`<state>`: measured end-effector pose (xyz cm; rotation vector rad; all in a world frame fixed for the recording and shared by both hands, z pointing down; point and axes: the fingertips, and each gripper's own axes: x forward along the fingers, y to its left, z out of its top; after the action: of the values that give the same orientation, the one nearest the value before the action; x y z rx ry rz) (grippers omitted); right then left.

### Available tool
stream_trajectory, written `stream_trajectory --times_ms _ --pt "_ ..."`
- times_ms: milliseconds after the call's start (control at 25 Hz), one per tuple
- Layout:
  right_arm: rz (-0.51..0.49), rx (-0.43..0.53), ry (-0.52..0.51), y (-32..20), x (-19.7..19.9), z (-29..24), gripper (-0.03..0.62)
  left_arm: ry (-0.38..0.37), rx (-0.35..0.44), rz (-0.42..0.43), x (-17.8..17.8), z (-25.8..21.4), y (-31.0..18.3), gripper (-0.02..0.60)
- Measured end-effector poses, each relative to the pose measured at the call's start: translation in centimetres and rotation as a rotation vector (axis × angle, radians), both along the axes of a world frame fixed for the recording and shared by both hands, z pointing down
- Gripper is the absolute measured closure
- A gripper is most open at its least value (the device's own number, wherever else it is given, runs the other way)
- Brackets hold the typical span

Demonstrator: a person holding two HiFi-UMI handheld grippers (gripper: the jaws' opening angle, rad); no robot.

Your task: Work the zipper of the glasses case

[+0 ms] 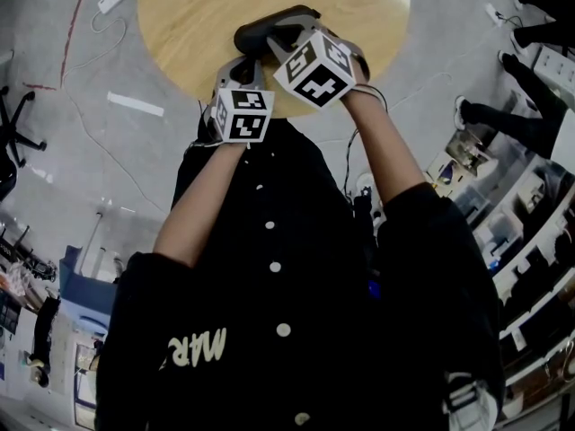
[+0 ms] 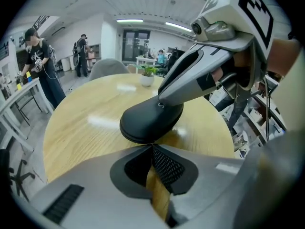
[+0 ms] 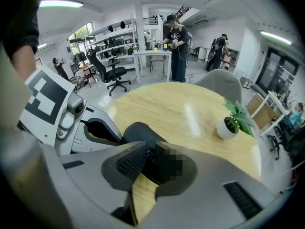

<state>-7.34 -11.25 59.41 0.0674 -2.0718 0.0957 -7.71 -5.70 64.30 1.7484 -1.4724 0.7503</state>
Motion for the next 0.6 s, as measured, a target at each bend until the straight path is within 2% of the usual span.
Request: stream_trajectory --times_ms 320,600 --pt "0.002 -0.005 0.012 0.0 0.6 0.0 0.531 -0.059 0.009 0.148 0.2 -0.2 0.3 0.575" --pt "0.0 0.0 0.02 0.1 0.6 -0.1 0.531 -0.067 -0.01 0.206 -2.0 -0.3 0.7 0.575"
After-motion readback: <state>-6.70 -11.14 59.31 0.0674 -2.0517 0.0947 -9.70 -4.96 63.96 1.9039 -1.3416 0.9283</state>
